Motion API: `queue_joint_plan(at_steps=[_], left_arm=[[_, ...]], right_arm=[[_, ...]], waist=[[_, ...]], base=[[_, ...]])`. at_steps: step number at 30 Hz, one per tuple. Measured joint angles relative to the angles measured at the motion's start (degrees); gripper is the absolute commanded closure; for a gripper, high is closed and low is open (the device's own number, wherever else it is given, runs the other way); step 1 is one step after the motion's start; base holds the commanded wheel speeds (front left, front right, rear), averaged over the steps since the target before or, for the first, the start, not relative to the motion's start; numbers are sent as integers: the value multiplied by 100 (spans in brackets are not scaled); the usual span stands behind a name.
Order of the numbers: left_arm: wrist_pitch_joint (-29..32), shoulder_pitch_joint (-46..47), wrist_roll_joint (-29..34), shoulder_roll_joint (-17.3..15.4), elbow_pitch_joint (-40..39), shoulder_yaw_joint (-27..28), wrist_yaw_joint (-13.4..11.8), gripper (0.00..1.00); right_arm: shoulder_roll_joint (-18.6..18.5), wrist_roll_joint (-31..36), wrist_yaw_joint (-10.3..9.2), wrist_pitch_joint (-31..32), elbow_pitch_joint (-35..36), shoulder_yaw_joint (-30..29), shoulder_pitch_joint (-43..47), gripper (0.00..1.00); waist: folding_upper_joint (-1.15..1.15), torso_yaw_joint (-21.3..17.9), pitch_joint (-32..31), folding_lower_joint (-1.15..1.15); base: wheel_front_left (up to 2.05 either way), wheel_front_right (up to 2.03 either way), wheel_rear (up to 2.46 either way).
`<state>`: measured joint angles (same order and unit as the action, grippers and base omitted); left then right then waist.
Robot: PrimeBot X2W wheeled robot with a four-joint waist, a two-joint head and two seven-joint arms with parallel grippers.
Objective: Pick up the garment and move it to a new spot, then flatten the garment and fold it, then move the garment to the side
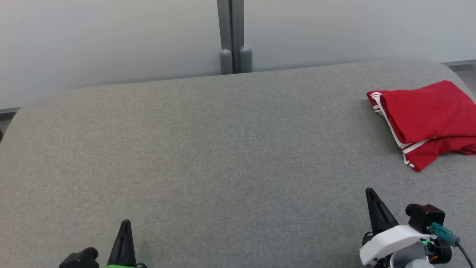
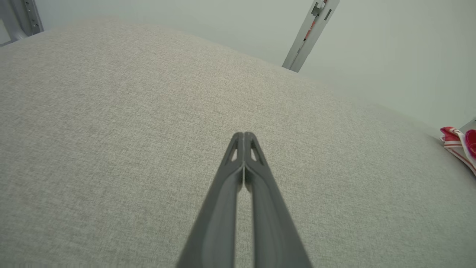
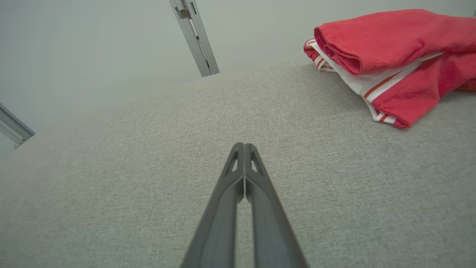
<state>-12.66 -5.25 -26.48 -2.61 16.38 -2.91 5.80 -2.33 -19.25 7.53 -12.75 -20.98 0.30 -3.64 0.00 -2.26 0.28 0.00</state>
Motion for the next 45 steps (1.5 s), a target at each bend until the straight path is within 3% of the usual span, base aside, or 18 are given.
queue_joint_plan(at_steps=[23, 45], left_arm=[[557, 268, -1935, 0, -113, 279, 0, 100], [969, 531, -3365, -1, -187, 480, 0, 100]], right_arm=[[-4, -2129, 0, 552, 190, -188, -48, 100], [-12, -3713, 0, 973, 321, -344, -115, 100]], waist=[[0, 43, -6, 0], [0, 84, -12, 0]], base=[[0, 0, 0], [0, 0, 0]])
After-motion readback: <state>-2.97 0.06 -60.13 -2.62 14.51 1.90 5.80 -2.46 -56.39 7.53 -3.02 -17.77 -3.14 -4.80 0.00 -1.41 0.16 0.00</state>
